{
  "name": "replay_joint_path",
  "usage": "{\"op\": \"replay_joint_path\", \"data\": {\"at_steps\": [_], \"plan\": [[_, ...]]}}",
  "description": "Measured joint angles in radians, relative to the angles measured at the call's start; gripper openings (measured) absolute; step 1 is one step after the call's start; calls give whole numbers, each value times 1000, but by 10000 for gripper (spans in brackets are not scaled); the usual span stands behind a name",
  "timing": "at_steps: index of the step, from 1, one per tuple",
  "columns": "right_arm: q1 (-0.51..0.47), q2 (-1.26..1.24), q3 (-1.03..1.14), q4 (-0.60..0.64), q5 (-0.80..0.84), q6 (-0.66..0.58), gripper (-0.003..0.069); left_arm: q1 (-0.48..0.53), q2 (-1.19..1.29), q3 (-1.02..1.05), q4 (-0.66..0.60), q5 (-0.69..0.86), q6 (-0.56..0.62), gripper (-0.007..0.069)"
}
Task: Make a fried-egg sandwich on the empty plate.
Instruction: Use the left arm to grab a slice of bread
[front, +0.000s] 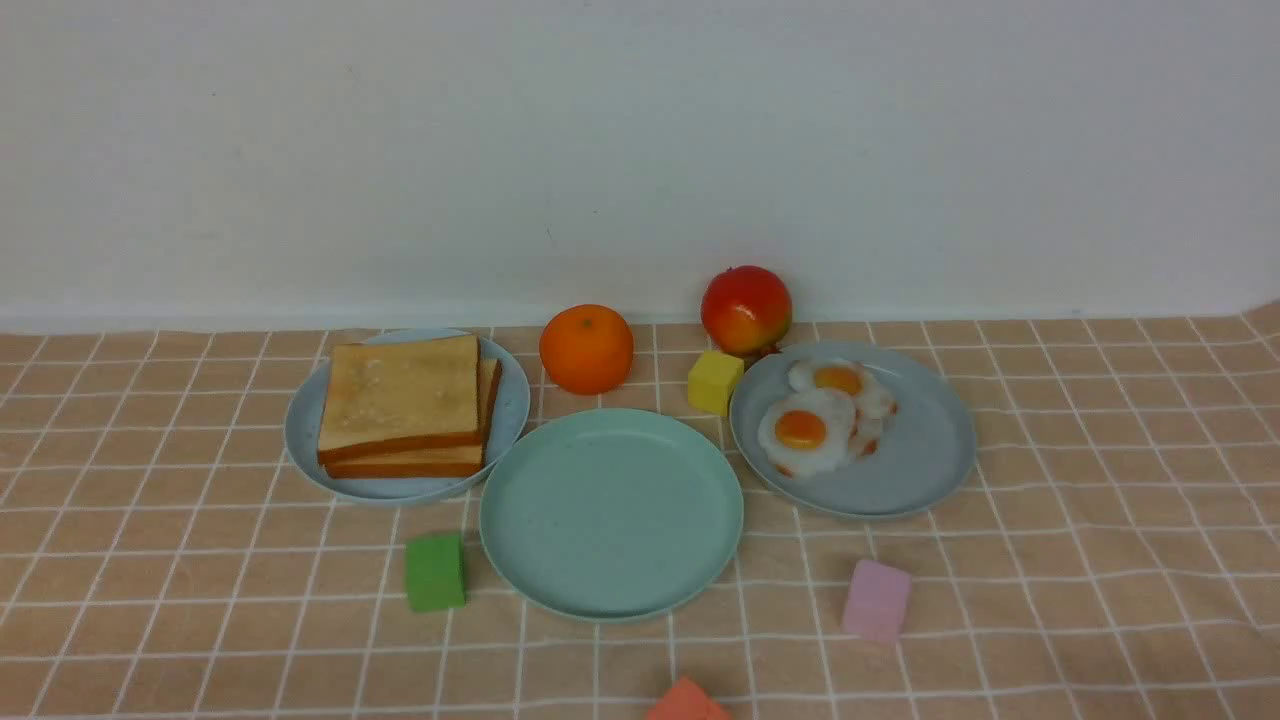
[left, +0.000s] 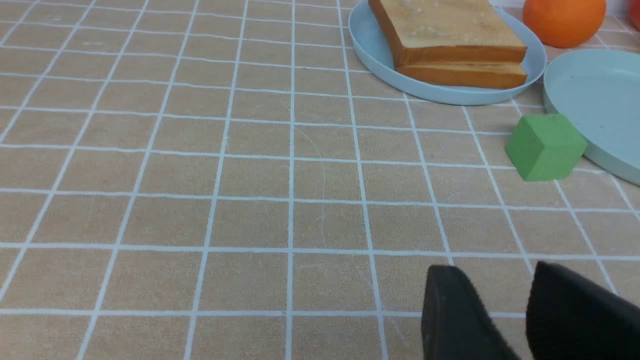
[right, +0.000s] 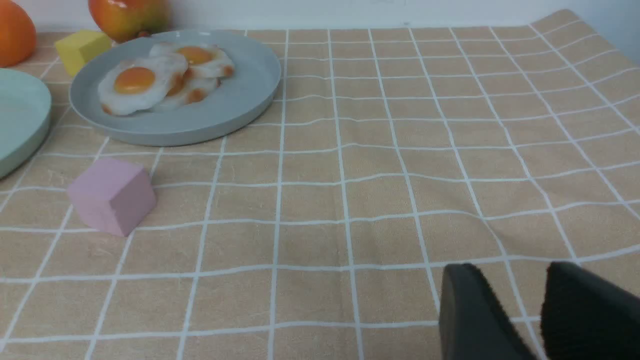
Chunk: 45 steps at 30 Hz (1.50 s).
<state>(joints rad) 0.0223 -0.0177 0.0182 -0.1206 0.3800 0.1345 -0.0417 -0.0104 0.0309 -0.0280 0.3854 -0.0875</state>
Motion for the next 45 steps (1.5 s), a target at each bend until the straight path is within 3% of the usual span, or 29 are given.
{"op": "replay_joint_path", "data": {"at_steps": [33,39,45], "plan": [[0,0,0,-5,-11,0,241,0,0,0,0,0,0,238],[0,0,7,6,-152,0,241,0,0,0,18,-96,1,238],[0,0,7,82,-394,15,241,0,0,0,17,-338,1,238]]}}
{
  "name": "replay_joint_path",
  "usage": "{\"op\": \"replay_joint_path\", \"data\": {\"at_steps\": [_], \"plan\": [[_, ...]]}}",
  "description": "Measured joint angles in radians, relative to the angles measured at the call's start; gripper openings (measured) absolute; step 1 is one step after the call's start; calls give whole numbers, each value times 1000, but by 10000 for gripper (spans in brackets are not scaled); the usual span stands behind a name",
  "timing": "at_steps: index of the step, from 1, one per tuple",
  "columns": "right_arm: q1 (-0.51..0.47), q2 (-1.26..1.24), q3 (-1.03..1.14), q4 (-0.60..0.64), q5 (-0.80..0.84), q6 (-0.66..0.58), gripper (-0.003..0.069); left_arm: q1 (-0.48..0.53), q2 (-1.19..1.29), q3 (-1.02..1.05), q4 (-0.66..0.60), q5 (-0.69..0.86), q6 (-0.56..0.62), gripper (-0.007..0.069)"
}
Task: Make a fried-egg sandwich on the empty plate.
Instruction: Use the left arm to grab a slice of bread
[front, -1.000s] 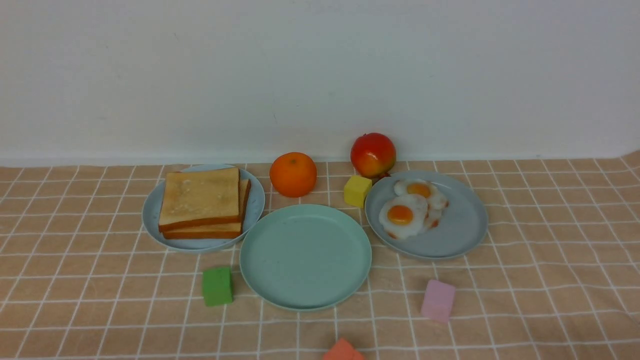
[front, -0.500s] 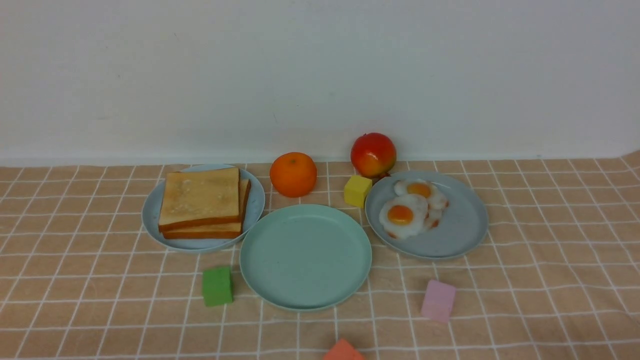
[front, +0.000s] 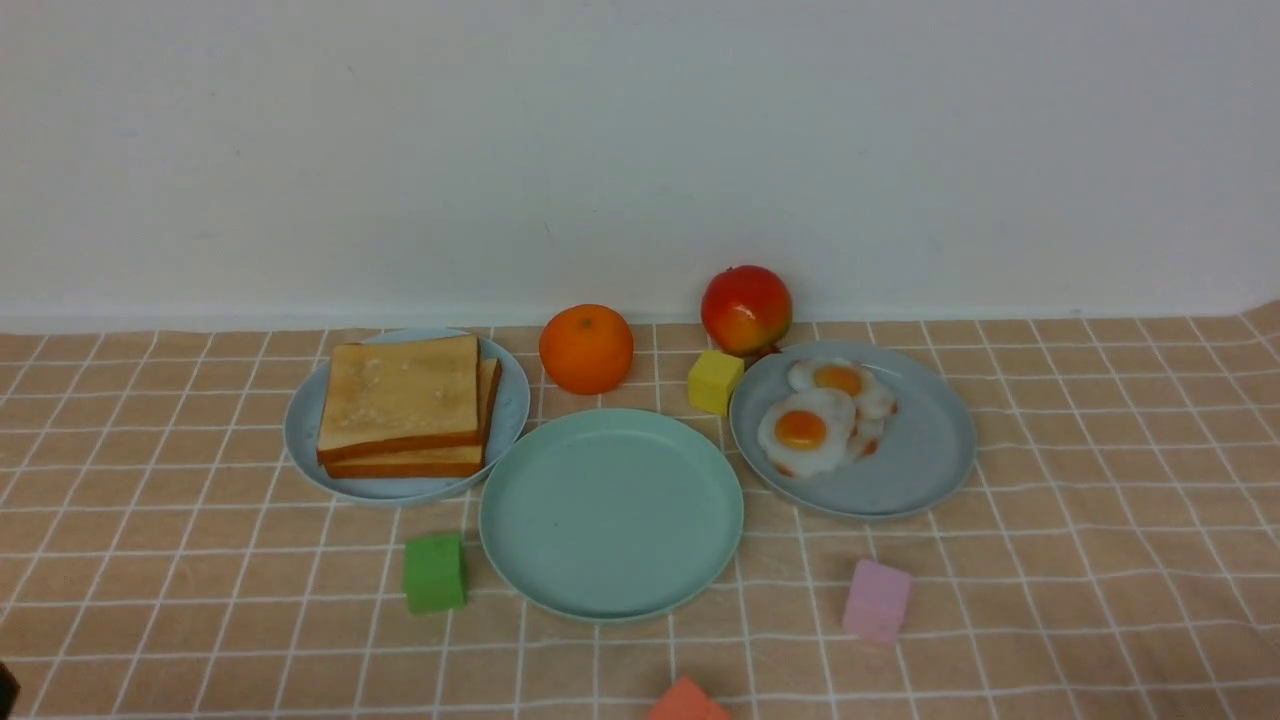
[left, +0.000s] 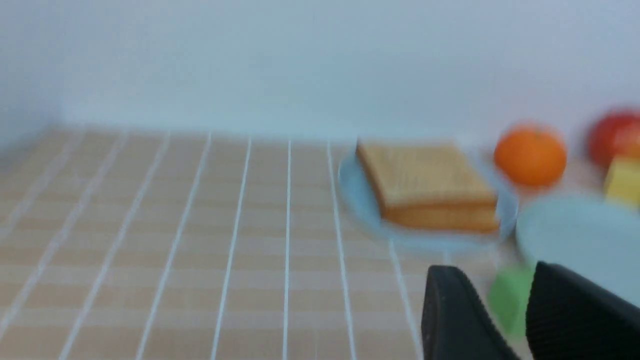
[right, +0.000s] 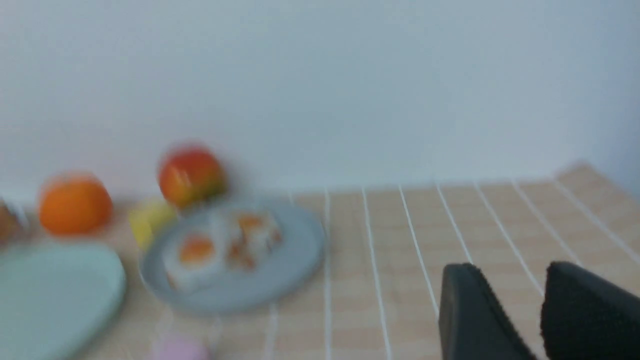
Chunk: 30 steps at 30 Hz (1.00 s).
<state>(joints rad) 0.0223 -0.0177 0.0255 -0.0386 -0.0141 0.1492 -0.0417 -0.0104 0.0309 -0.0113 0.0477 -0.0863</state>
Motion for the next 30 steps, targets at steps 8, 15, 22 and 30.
{"op": "replay_joint_path", "data": {"at_steps": [8,15,22,30], "plan": [[0,0,0,19,-275,123,241,0,0,0,0,-167,0,238],[0,3,-28,19,-363,329,241,0,0,-4,-75,-489,-101,238],[0,205,-395,-2,-313,363,241,0,61,-318,-195,-492,-198,238],[0,557,-877,-60,-10,370,241,0,409,-852,-195,-2,-205,238]]}}
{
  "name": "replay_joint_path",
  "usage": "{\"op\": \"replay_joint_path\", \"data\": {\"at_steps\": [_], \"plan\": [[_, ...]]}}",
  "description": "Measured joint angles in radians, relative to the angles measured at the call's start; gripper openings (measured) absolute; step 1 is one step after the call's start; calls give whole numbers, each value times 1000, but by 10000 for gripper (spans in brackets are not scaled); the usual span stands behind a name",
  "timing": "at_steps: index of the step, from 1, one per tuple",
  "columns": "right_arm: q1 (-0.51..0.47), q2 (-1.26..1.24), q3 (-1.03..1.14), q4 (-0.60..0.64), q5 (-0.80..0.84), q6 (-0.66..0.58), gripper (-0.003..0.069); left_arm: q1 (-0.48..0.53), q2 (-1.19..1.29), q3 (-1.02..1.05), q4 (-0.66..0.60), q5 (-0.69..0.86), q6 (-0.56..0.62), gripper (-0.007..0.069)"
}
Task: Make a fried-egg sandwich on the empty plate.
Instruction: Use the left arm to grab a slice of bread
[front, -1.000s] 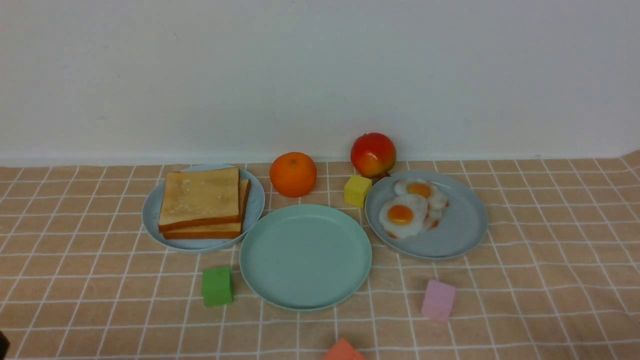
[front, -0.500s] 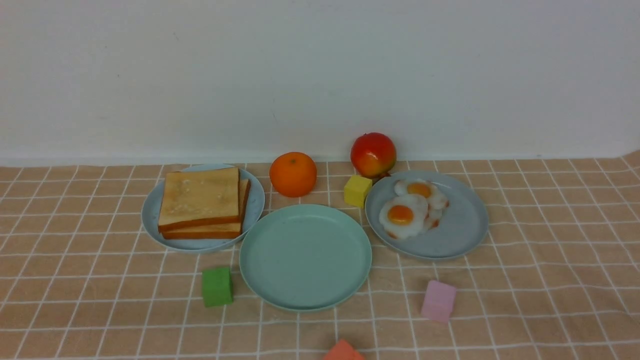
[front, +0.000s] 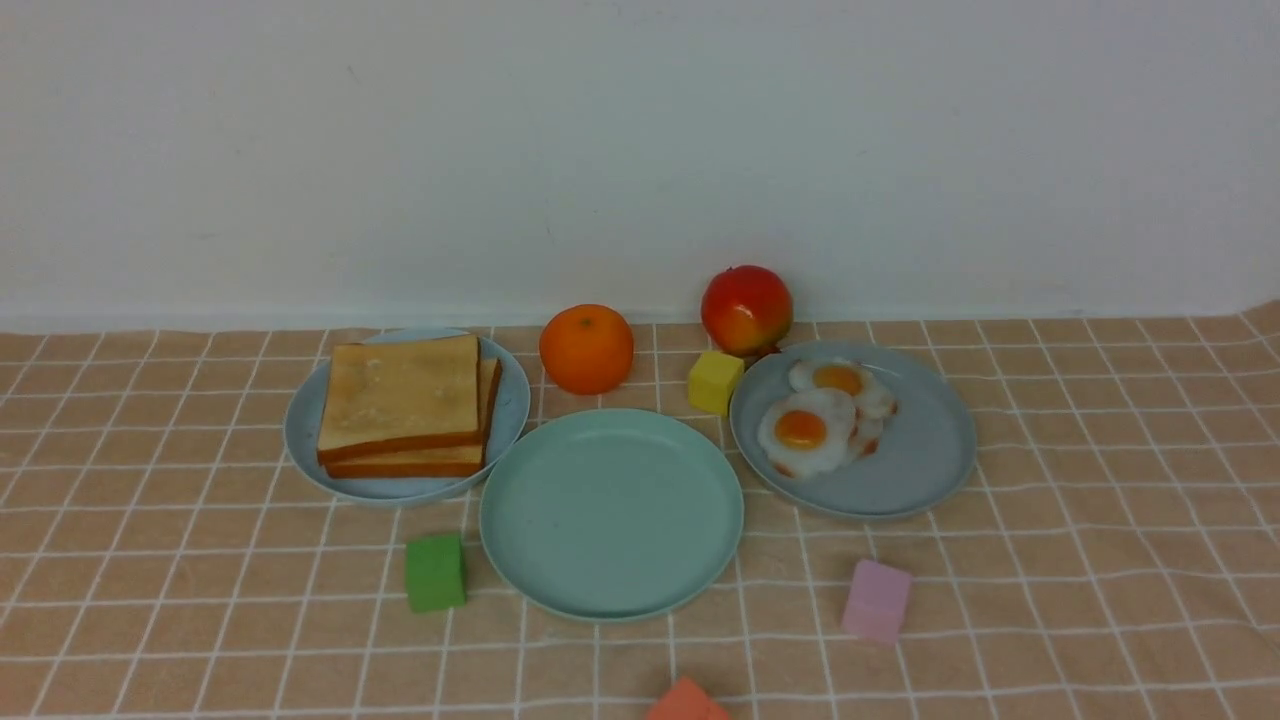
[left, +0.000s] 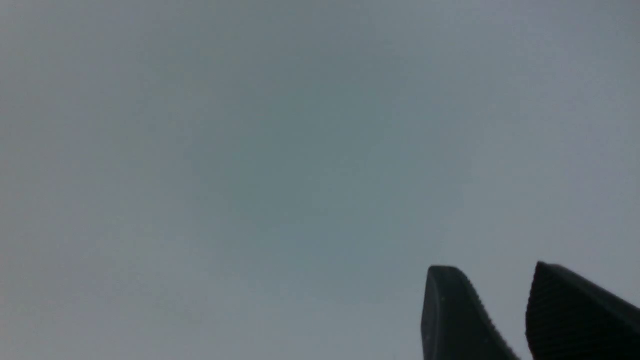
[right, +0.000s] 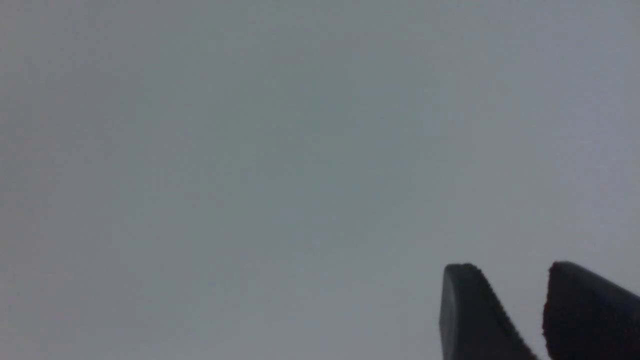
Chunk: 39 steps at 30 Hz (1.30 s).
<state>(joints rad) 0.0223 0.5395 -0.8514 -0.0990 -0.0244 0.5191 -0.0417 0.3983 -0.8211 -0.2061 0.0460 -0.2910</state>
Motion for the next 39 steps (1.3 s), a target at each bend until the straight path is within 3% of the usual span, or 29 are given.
{"op": "replay_joint_path", "data": {"at_steps": [4,8,11,18,23,26,32,33,36,39], "plan": [[0,159,-68,-73,127,1,241,0,196,-96,2,326,0,238],[0,264,-49,-184,218,-13,241,0,353,-97,21,518,0,238],[0,333,-6,-205,269,-15,241,0,468,-97,24,578,-1,238],[16,420,58,53,467,-45,241,0,699,-97,-29,540,-3,238],[108,467,58,279,628,-296,241,0,852,-97,-67,471,-4,238],[202,481,58,524,705,-601,241,0,959,-118,-97,433,-4,238],[334,481,58,910,729,-1079,241,7,1137,-282,-81,478,-4,238],[341,481,58,922,730,-1110,241,8,1153,-292,-77,489,-4,238],[381,481,58,1108,780,-1320,241,36,1311,-468,-60,590,14,238],[387,481,58,1183,810,-1386,241,50,1399,-562,-54,625,58,238]]}}
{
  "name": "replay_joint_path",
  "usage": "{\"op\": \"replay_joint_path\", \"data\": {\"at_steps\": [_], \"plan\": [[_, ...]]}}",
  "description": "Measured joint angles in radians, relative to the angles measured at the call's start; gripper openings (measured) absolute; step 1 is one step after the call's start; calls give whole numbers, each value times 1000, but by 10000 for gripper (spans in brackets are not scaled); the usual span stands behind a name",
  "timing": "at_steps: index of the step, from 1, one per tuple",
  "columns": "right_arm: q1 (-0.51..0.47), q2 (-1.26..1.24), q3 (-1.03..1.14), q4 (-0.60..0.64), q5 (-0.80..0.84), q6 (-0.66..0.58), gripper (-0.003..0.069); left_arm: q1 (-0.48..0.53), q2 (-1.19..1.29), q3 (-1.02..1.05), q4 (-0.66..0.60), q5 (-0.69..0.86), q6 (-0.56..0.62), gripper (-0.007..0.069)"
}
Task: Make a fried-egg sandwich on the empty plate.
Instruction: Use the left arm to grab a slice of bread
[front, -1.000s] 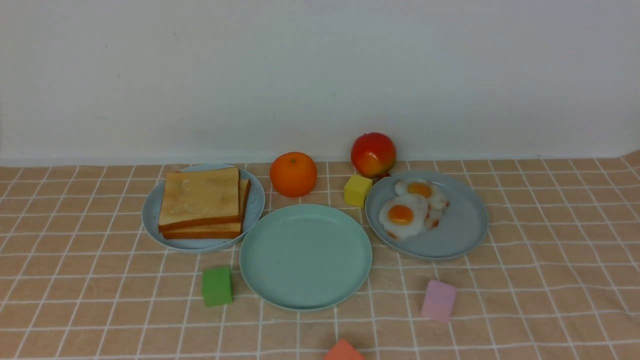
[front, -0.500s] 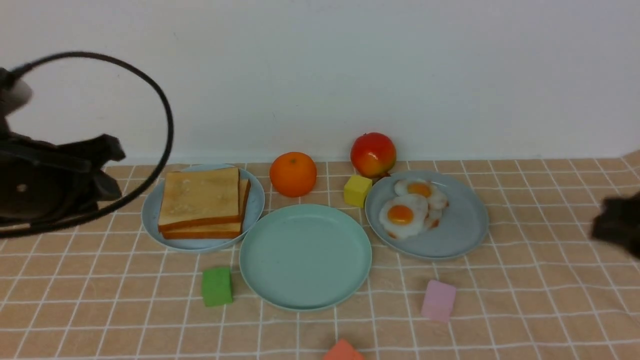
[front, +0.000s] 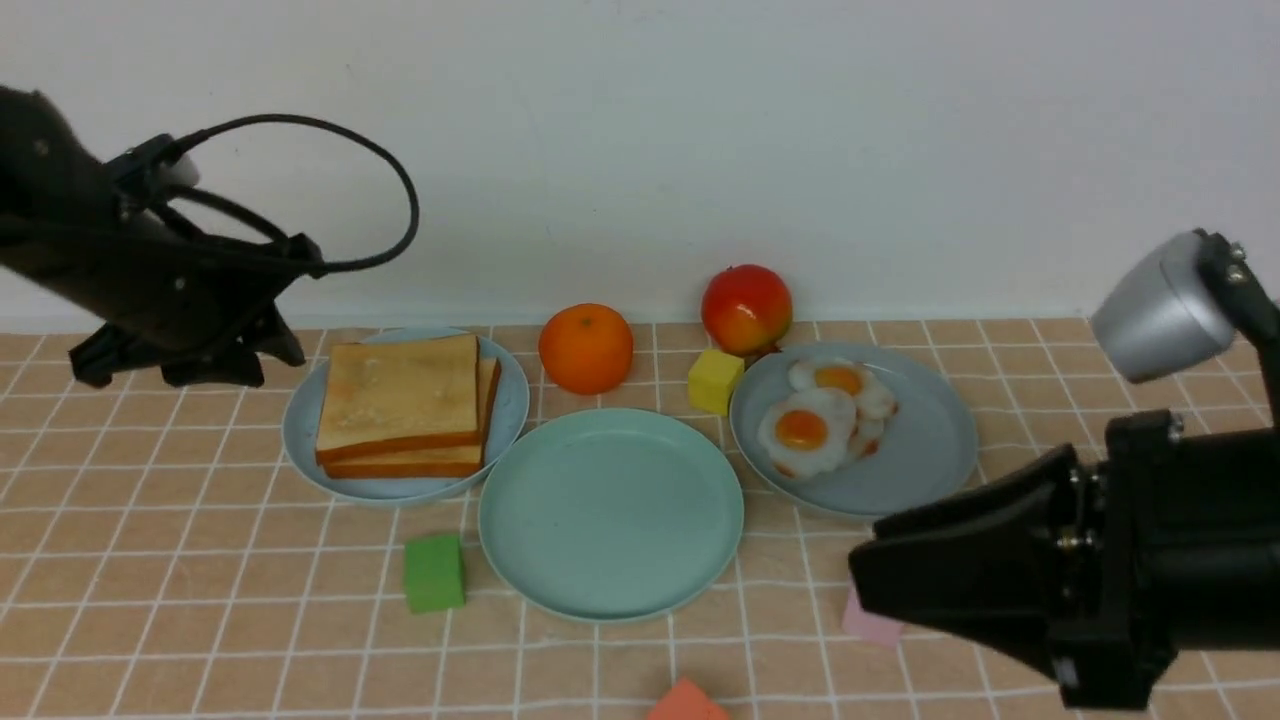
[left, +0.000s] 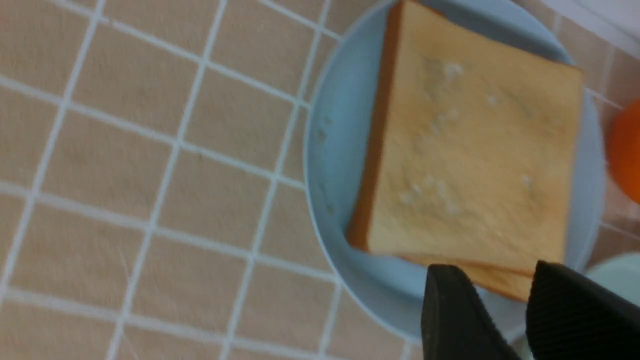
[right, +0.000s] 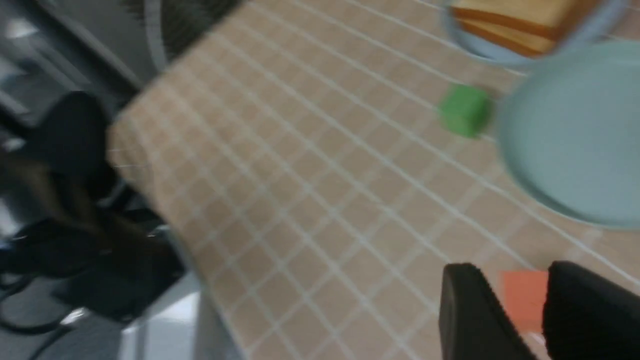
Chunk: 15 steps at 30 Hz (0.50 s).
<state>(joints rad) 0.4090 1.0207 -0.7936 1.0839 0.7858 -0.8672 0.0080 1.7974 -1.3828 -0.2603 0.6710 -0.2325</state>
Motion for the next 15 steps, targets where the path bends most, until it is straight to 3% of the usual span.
{"op": "replay_joint_path", "data": {"at_steps": [6,15], "plan": [[0,0,0,35,31,-29,241,1,140,-111,-3,18,103,251],[0,0,0,36,80,-21,241,1,246,-156,-17,-14,123,384]]}}
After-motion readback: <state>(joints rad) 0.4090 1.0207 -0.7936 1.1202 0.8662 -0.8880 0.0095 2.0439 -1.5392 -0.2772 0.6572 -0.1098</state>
